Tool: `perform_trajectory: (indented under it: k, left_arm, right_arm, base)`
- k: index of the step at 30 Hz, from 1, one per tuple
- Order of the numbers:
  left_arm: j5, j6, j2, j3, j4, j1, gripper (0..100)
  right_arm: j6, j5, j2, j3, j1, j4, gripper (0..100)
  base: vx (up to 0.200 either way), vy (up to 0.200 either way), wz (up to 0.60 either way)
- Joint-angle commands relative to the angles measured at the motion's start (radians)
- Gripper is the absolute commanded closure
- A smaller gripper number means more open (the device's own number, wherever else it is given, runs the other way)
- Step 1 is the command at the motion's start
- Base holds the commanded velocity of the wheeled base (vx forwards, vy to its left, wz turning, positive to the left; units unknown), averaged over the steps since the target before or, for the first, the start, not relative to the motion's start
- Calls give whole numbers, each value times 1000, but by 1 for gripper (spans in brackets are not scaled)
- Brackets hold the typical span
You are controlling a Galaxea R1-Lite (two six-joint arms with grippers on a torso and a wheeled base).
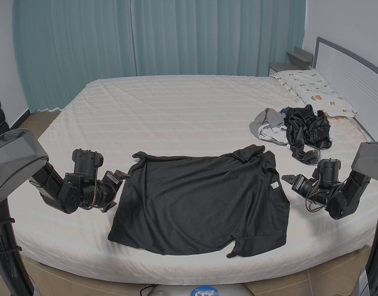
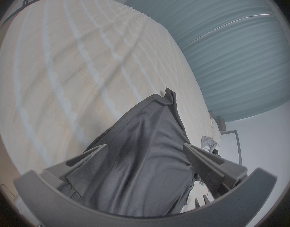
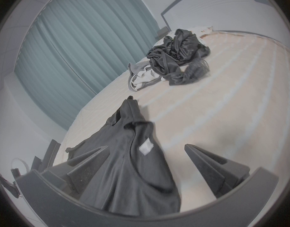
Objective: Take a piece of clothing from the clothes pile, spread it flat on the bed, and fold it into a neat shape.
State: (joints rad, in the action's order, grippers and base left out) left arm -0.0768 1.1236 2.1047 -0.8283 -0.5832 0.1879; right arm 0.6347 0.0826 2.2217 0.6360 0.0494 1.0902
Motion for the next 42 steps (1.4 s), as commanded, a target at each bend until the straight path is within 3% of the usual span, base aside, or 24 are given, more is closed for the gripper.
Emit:
perform_trajectory:
  k: [1, 8, 10, 14, 31, 37, 38, 42]
  left_arm:
    - [8, -4, -69, 101, -9, 22, 0]
    - [5, -8, -57, 202, -79, 24, 0]
    - [12, -28, -43, 241, -147, 24, 0]
    - [38, -88, -25, 273, -176, 22, 0]
    - [69, -96, 117, 155, -176, 22, 0]
    - [114, -163, 167, 118, -178, 25, 0]
    - [129, -165, 172, 110, -176, 25, 100]
    - [167, -165, 173, 112, -178, 25, 100]
  right_arm:
    - [89, 3, -111, -156, 52, 37, 0]
    - [145, 5, -88, -196, 103, 77, 0]
    - [206, 9, -68, -197, 132, 85, 0]
    - [234, 11, -47, -208, 141, 102, 0]
    - [235, 0, 15, -265, 164, 197, 0]
    - [234, 0, 36, -279, 167, 240, 0]
    - [234, -1, 47, -277, 167, 243, 0]
    - [232, -1, 73, -277, 167, 261, 0]
  base:
    - [-200, 0, 0]
    - [-57, 0, 0]
    - [0, 0, 0]
    - [0, 0, 0]
    - [0, 0, 0]
    - [0, 0, 0]
    - [0, 0, 0]
    - [0, 0, 0]
